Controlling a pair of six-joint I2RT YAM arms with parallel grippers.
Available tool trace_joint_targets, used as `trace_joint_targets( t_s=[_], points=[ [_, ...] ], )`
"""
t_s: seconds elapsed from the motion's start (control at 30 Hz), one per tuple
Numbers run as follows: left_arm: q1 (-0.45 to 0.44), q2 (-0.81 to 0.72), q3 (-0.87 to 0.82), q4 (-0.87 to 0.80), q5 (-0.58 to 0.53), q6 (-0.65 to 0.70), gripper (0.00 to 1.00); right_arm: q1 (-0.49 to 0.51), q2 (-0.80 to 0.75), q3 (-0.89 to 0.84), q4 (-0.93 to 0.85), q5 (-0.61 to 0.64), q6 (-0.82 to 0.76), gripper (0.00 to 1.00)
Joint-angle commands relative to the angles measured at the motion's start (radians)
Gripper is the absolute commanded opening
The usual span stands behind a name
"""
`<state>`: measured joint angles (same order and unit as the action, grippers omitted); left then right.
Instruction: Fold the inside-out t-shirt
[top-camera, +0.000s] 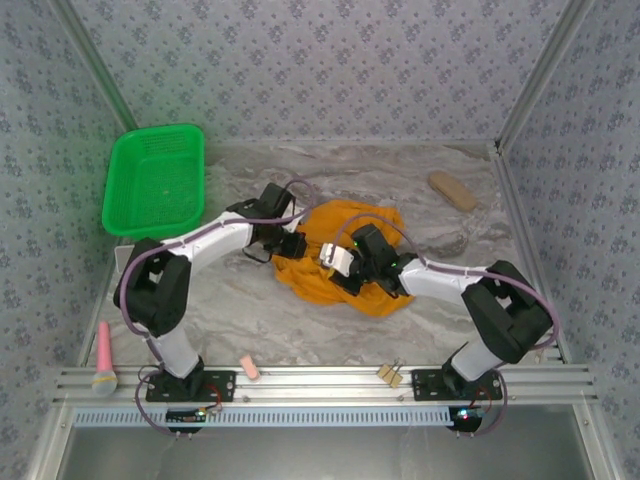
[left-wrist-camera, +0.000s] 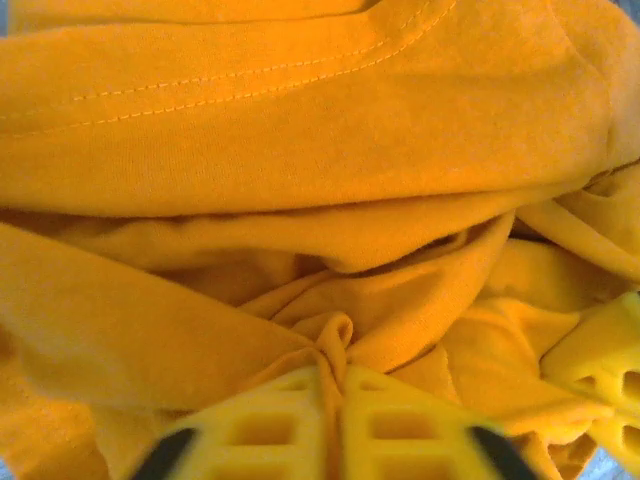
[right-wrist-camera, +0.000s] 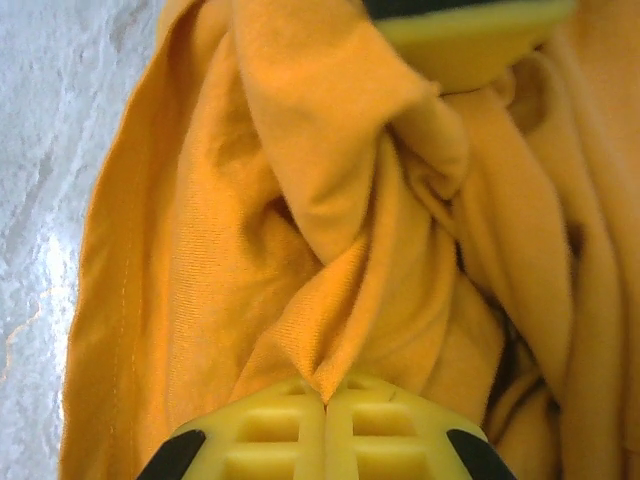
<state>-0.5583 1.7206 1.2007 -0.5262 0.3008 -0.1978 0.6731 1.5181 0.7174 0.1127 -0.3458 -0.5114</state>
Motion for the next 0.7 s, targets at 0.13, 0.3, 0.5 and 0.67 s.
trace_joint_targets(
  t_s=[0.13,0.3,0.5,0.67],
  points=[
    [0.219,-0.273,-0.037,0.092,0.226,-0.165,0.00,-0.207,-0.367,-0.008,0.028,-0.150,0.042,0.00],
    [0.377,-0.351,-0.251,0.360,0.311,-0.392,0.00,-0.344,-0.453,-0.061,0.112,-0.007,0.147,0.00],
    [0.355,-0.208,-0.363,0.409,0.295,-0.359,0.23,-0.293,-0.298,-0.067,0.020,0.133,0.103,0.00],
    [0.334,-0.223,-0.393,0.368,0.290,-0.317,0.44,-0.213,-0.297,-0.041,-0.092,0.029,-0.059,0.17]
  ],
)
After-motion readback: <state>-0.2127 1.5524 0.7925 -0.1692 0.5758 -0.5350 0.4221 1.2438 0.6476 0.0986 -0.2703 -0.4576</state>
